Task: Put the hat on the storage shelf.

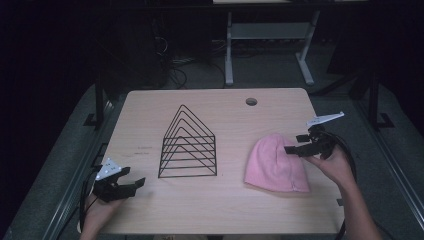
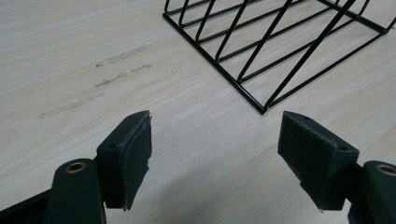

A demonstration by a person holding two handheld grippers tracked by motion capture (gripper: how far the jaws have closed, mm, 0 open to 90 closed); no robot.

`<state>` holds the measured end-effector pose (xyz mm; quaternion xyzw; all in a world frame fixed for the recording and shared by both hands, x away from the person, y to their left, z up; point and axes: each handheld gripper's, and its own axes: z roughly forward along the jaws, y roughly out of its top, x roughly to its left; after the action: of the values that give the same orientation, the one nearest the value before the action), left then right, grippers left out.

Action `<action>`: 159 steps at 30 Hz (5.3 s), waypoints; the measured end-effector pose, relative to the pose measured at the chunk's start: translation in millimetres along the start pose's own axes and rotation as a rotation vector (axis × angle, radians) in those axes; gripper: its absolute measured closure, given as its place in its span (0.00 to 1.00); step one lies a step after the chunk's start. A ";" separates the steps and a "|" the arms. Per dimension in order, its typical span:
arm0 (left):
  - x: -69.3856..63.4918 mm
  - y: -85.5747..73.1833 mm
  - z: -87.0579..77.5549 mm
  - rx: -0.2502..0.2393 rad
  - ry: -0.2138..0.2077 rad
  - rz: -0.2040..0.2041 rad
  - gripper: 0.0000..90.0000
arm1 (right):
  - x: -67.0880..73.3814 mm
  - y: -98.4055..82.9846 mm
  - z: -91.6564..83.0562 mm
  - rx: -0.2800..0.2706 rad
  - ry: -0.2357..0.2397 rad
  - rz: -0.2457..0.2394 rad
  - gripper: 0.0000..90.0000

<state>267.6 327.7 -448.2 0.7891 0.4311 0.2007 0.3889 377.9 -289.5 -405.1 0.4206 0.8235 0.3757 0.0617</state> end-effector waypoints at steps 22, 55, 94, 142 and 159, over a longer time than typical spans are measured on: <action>1.2 0.0 0.4 0.007 0.002 0.006 0.28 | -32.1 15.3 71.7 0.101 -0.001 0.118 0.42; 0.0 -0.7 0.6 0.012 -0.013 0.001 0.29 | 3.7 19.4 18.7 -0.027 0.037 -0.001 0.84; -7.4 1.3 -2.4 0.003 -0.110 0.015 0.32 | 82.5 51.1 -76.1 -0.402 0.154 -0.209 0.85; -17.8 84.3 -41.8 -0.050 -0.470 0.212 0.35 | 201.5 184.4 -82.8 -0.473 0.269 -0.489 0.85; -25.9 134.4 -38.5 -0.095 -0.532 0.272 0.30 | 225.1 217.1 -59.5 -0.466 0.307 -0.536 0.85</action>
<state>298.8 279.2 -318.2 0.8455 0.1945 0.0572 0.4940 349.6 -77.8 -168.9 0.1041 0.7965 0.5818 0.1275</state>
